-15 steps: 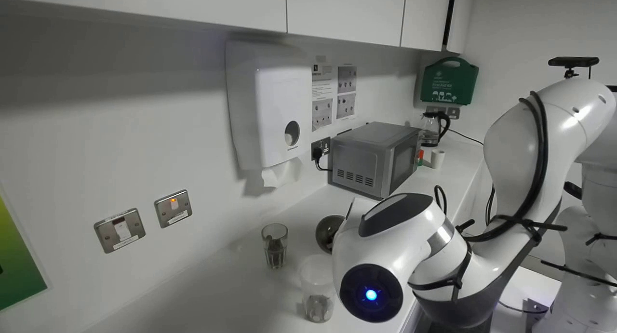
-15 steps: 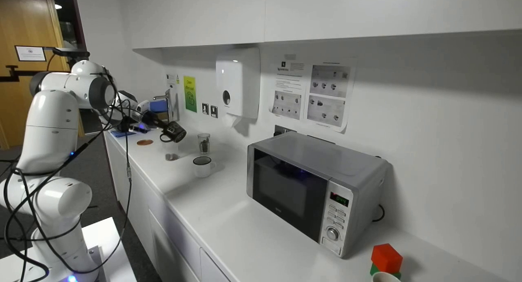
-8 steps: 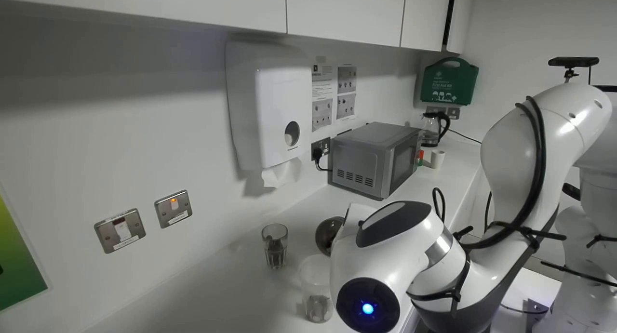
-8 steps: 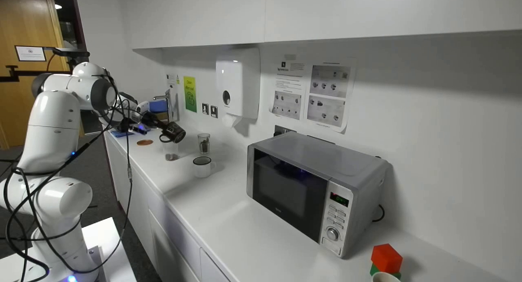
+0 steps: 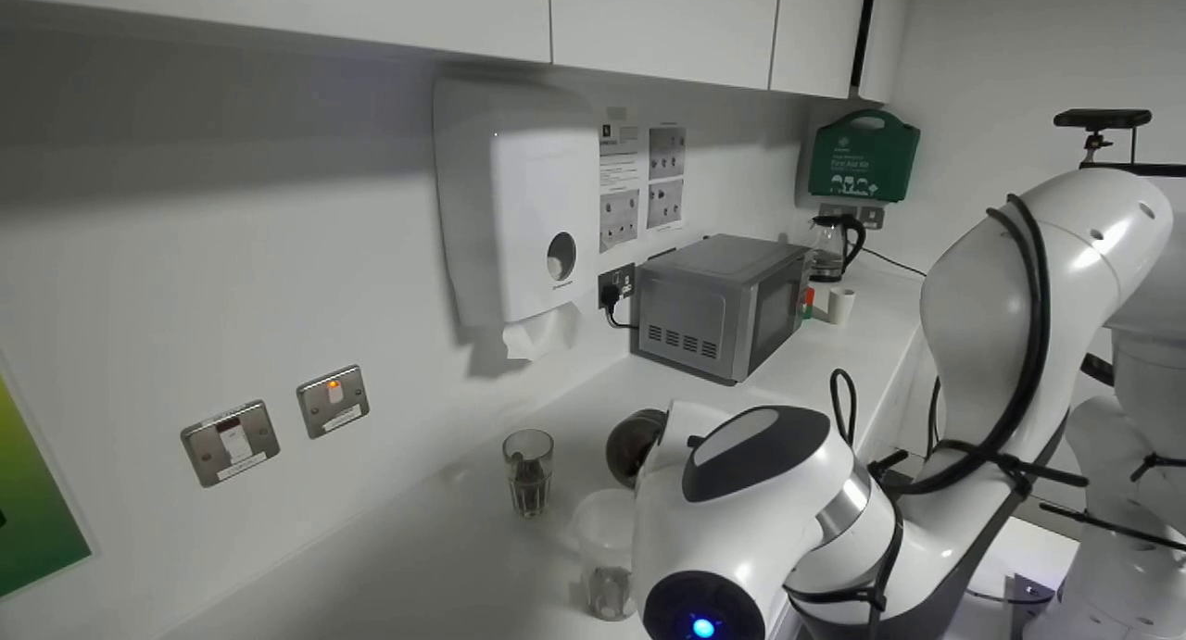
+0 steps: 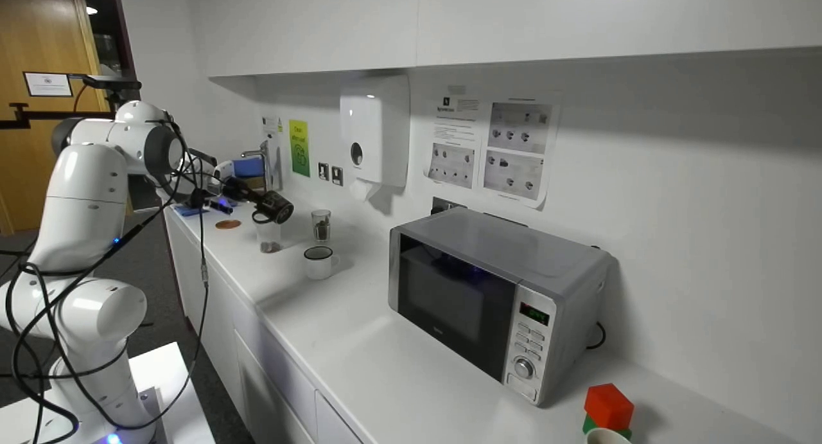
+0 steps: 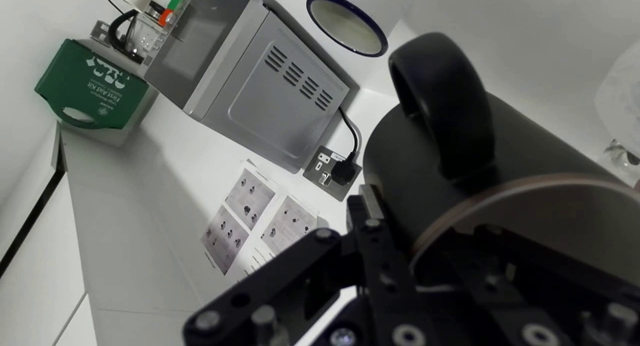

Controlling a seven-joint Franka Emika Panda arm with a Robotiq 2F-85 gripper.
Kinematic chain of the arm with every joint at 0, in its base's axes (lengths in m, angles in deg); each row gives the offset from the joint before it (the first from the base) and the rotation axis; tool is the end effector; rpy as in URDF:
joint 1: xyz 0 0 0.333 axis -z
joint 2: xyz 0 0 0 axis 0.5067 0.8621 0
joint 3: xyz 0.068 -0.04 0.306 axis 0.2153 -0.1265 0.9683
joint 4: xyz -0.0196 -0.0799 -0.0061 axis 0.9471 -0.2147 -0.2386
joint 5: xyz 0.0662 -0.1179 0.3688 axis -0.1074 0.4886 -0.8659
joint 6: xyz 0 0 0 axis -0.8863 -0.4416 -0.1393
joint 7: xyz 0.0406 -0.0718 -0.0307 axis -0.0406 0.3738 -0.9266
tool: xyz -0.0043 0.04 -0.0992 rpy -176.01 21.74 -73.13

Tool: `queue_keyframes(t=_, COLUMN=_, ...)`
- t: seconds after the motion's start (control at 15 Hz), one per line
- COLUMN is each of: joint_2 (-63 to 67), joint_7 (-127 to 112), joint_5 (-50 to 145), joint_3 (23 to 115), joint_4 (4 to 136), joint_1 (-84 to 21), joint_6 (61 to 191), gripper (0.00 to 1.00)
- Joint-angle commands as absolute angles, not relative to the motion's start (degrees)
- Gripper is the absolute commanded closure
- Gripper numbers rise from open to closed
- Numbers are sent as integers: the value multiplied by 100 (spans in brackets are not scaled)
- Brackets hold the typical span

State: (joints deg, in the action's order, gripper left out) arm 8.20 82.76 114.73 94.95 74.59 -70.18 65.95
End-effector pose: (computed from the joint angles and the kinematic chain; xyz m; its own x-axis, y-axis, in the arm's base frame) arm 0.4098 0.4533 0.4057 0.5720 0.1109 0.8127 -0.5971 -0.6230 0.5052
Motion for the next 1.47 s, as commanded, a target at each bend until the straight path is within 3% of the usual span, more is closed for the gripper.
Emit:
queue_keyframes(t=0.0, joint_2=931, joint_7=8026, joint_5=11724, joint_3=9377, joint_4=7189, joint_1=-7202, joint_6=6193, gripper=98)
queue_keyframes(t=1.4, joint_2=800, joint_7=7972, joint_5=11650, joint_3=9385, joint_4=7197, joint_1=-7121, joint_6=6639, gripper=98)
